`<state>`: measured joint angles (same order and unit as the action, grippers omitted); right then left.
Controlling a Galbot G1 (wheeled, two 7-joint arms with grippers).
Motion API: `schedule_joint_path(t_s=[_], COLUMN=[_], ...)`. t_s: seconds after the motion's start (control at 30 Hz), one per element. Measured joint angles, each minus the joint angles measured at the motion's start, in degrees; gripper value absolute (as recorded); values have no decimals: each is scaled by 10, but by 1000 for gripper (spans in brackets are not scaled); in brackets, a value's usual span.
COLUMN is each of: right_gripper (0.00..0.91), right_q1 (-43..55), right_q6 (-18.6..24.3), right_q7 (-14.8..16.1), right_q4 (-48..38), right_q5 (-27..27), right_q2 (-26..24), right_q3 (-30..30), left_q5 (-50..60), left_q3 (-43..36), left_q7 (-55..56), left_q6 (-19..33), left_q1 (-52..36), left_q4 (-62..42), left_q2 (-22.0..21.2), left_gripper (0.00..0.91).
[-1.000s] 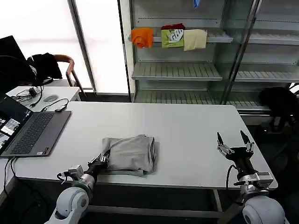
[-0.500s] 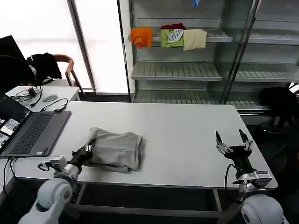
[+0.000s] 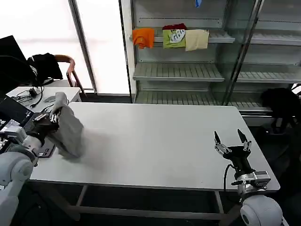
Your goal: Fold and organize the clothes.
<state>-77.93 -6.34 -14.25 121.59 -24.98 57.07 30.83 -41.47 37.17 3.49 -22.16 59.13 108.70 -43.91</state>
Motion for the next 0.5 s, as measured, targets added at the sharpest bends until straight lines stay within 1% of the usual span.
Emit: schedule_joint_path(t_s=[0.1, 0.2, 0.3, 0.4, 0.47, 0.5], right_gripper=[907, 907, 907, 907, 907, 907], right_q1=[0, 1, 0, 1, 2, 3], right_q6=[0, 0, 0, 0, 0, -1], right_q7=[0, 0, 2, 2, 2, 2], right_q4=[-1, 0, 1, -1, -1, -1], right_q5=[0, 0, 1, 1, 3, 3], right_q2=[0, 2, 1, 1, 1, 1], right_q3=[0, -1, -2, -3, -4, -5], left_q5=[28, 76, 131, 175, 193, 200], left_q3=[-19, -63, -121, -176, -206, -221], left_q7=[-25, -52, -73, -86, -89, -89], left_q6=[6, 21, 45, 69, 78, 81], left_q1=[-3, 1, 9, 11, 9, 7], left_q4=[11, 11, -5, -19, -22, -22], left_q2=[7, 2, -15, -37, -51, -57], left_gripper=[0, 10, 10, 30, 202, 302])
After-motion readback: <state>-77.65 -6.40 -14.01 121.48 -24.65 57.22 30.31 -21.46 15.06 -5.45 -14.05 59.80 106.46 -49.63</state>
